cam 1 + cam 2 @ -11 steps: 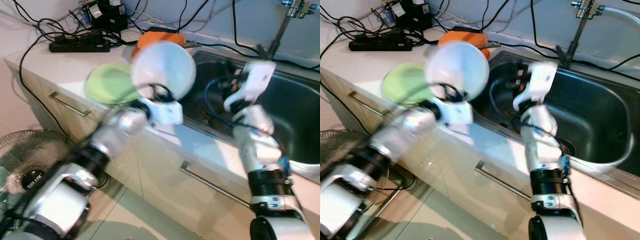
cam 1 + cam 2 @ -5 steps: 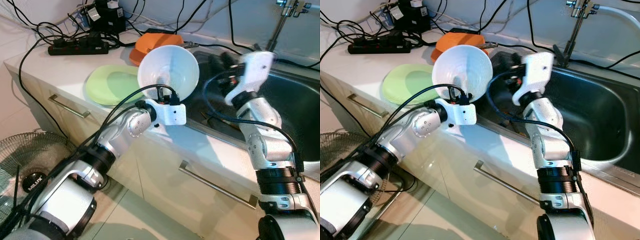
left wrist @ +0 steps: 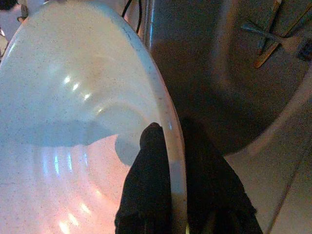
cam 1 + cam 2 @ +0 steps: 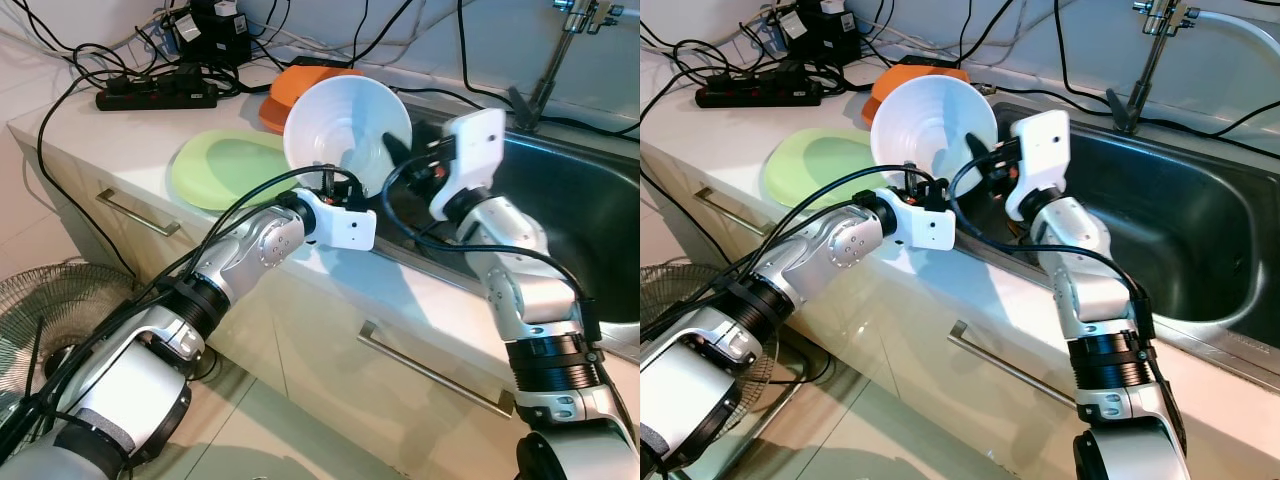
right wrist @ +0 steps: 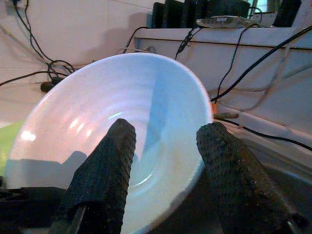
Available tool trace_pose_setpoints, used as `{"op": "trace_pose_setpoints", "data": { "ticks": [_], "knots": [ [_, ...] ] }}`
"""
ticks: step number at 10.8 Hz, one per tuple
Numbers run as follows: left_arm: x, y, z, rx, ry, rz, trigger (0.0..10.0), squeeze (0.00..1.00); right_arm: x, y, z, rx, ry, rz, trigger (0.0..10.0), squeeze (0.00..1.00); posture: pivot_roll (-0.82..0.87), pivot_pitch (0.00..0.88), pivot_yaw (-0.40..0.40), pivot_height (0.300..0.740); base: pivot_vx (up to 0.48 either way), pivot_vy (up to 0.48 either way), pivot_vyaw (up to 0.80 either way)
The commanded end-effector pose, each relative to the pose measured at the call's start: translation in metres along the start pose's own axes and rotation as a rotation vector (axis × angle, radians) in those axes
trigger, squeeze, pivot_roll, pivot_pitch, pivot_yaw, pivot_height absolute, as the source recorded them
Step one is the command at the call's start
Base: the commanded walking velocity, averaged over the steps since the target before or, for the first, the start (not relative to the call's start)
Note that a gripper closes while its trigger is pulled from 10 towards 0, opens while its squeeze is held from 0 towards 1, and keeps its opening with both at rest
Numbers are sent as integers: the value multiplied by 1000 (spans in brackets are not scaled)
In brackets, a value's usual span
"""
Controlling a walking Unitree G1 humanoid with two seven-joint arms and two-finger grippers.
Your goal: Kitchen organization
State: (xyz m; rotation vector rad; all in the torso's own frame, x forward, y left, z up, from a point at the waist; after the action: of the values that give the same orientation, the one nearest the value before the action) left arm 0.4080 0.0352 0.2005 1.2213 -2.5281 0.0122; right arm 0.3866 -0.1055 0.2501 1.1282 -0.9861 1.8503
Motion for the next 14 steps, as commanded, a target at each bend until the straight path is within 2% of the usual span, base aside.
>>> {"op": "trace_pose_setpoints", "data": {
  "ticks": [1,3,7,14],
  "knots": [
    [8,-1,-18,50,-53,32,10000,0,14,-3,-3,12,27,33,10000,0,131,60,40,740,0,0,0],
    [12,0,-24,88,-73,53,10000,0,12,-3,2,-18,34,21,10000,0,134,58,38,740,0,0,0],
    [15,4,-22,104,-76,73,10000,0,14,-5,31,-191,21,20,10000,0,138,43,34,740,0,0,0],
    [25,5,-29,137,-106,121,10000,0,3,-11,16,-130,-9,-24,10000,0,146,47,29,740,0,0,0]
  ]
}}
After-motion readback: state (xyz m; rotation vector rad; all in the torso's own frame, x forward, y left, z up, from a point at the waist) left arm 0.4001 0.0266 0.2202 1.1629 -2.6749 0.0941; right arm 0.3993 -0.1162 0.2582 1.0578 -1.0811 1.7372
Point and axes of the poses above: a point about 5 cm out from each wrist's last joint towards the gripper, its own y axis pointing back from the gripper into the wrist, its own x axis along the axis of the wrist's last joint, z = x × y, the point moved 4 cm from there along -y, pointing out of the wrist towards the gripper, and after that the axes turned 12 degrees about y, right-handed, at the moved point
